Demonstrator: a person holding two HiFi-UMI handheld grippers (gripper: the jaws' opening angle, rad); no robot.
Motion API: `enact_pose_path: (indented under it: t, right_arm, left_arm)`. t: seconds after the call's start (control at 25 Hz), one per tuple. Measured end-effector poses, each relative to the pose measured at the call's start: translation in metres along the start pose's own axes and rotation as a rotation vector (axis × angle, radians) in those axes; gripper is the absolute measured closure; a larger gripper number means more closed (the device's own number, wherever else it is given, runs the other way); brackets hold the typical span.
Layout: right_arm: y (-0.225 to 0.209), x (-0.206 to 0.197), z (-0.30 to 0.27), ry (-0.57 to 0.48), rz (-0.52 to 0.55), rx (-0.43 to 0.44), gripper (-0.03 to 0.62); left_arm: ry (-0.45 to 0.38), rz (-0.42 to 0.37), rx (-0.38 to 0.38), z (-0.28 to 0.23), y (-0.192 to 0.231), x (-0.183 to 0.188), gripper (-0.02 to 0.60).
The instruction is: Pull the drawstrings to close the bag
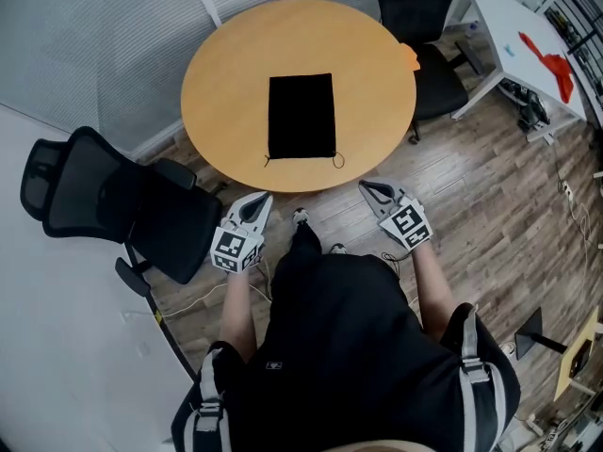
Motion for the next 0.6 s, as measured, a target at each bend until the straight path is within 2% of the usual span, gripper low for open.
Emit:
enact_pose_path:
  t: [0.16, 0.28, 0.44, 0.48, 0.52, 0.6]
  right_arm:
    - [-0.003, -0.005, -0.012, 0.023, 0.007, 0.009, 0.537]
    - [-0.01, -0.009, -0.017, 0.03, -0.004, -0.03, 0.536]
    - [-0.012, -0.013, -0.03, 0.042, -0.018, -0.038, 0.536]
    - [-0.013, -0.014, -0.034, 0.047, -0.023, -0.035, 0.516]
    - [-0.013, -0.016, -0.038, 0.051, -0.031, -0.031, 0.462]
    - [-0.015, -0.019, -0.043, 0.056, -0.048, -0.028, 0.445]
  left_arm:
    - [-0.036, 0.026, -0.058, -0.005, 0.008, 0.003, 0.568]
    - [-0.038, 0.037, -0.04, -0.01, 0.017, 0.004, 0.566]
    - [-0.027, 0.051, -0.033, -0.012, 0.034, 0.002, 0.566]
    - [-0.021, 0.05, -0.034, -0.013, 0.038, 0.001, 0.566]
    - [-0.013, 0.05, -0.034, -0.015, 0.041, 0.0, 0.566]
    - [0.005, 0.049, -0.033, -0.018, 0.048, -0.002, 0.566]
Point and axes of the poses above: the fingertips, and each gripper's own axes: z backward along the fingers, y to its left, x out of its top, the point moved 6 cm from there along z, backward along the fingers, and after that the axes turned 13 degrees about z, right-handed, at the moved point
